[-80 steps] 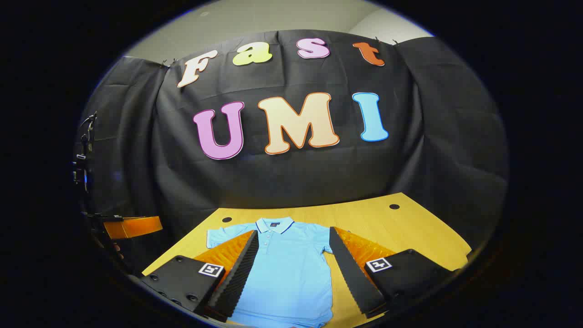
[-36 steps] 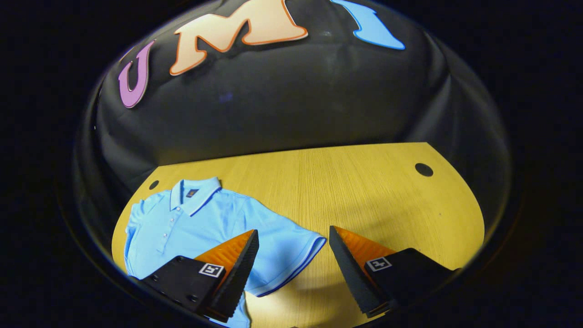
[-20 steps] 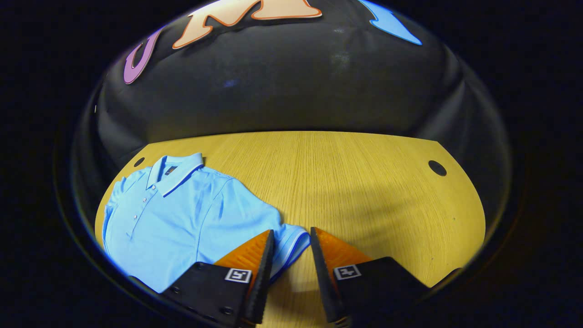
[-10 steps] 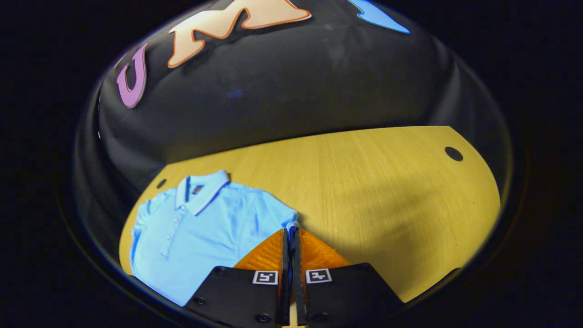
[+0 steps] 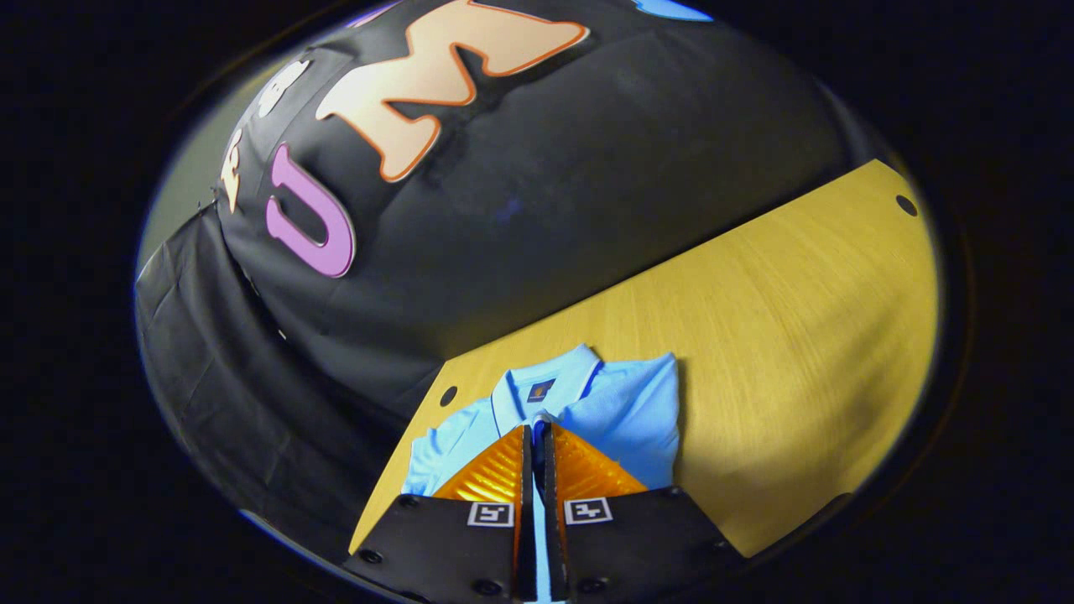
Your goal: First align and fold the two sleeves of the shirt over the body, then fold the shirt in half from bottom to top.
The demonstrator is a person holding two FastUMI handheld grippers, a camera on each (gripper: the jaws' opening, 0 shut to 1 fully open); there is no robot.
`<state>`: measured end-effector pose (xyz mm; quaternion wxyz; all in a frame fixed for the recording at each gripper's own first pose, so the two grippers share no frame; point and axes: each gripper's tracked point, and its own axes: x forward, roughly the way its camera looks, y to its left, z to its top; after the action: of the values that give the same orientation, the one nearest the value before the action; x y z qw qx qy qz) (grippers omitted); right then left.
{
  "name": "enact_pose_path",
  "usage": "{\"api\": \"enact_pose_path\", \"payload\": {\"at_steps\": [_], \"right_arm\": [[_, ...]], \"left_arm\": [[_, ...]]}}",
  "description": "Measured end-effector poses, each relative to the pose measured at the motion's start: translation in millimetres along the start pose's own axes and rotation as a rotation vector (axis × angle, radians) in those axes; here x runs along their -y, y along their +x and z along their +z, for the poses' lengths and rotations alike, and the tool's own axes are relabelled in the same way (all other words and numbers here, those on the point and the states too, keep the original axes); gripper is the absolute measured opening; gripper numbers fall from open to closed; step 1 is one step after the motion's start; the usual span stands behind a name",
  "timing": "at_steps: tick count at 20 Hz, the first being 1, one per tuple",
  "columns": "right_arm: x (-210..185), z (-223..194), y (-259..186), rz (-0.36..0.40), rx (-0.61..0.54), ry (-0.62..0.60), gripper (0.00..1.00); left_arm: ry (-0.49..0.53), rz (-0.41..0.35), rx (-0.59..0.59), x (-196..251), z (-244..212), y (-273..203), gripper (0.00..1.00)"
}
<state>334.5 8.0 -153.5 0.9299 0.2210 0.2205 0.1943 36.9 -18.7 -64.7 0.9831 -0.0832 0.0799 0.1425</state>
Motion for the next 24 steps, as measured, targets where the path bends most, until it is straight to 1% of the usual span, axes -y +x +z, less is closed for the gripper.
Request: {"api": "enact_pose_path", "payload": {"at_steps": [4,5,7,9,10,11,12,14,18,19,20,21,22,24], "right_arm": [[-15.8,-31.9,13.4,0.031,-0.043,-0.030,0.11],[-19.6,-39.5,13.1,0.037,-0.061,-0.034,0.23],[-21.3,-47.9,8.5,0.036,-0.082,-0.070,0.49],[-16.5,-51.9,0.1,0.007,-0.092,-0.144,0.95],[-14.1,-54.1,-6.2,-0.008,-0.096,-0.181,0.96],[-15.6,-52.1,-14.4,-0.020,-0.088,-0.202,0.92],[-17.7,-50.4,-25.4,-0.030,-0.079,-0.215,0.98],[-19.1,-50.2,-51.6,-0.057,-0.060,-0.234,0.98],[-16.9,-59.0,-113.0,-0.184,-0.011,-0.271,0.98],[-20.5,-64.9,-126.7,-0.210,-0.005,-0.266,0.98],[-24.5,-71.1,-140.4,-0.235,-0.002,-0.252,0.93],[-29.5,-75.9,-152.7,-0.254,0.001,-0.228,0.93],[-34.9,-80.7,-164.2,-0.271,0.011,-0.198,0.98],[-39.1,-83.5,-185.0,-0.323,0.038,-0.152,0.98]], "left_arm": [[0.005,-0.013,-0.002,2.8,-0.1,8.3,0.95],[0.004,-0.019,-0.002,3.3,0.7,10.9,0.95],[-0.002,-0.038,-0.010,3.7,-0.4,18.9,0.95],[0.008,-0.050,-0.020,1.1,-0.1,29.1,0.95],[0.017,-0.054,-0.020,-4.2,1.1,34.5,0.95],[0.019,-0.054,-0.024,-8.6,3.5,42.5,0.95],[0.021,-0.052,-0.027,-15.6,5.7,50.5,0.95],[0.038,-0.033,-0.029,-34.1,13.1,70.6,0.95],[0.136,0.007,-0.026,-76.3,30.1,115.7,0.95],[0.159,0.004,-0.029,-85.4,34.1,129.3,0.95],[0.181,-0.003,-0.035,-93.4,37.5,143.6,0.95],[0.203,0.001,-0.046,-102.8,39.8,158.4,0.95],[0.224,0.000,-0.052,-111.8,42.1,176.3,0.95],[0.259,-0.008,-0.058,-126.6,47.7,209.8,0.95]]}}
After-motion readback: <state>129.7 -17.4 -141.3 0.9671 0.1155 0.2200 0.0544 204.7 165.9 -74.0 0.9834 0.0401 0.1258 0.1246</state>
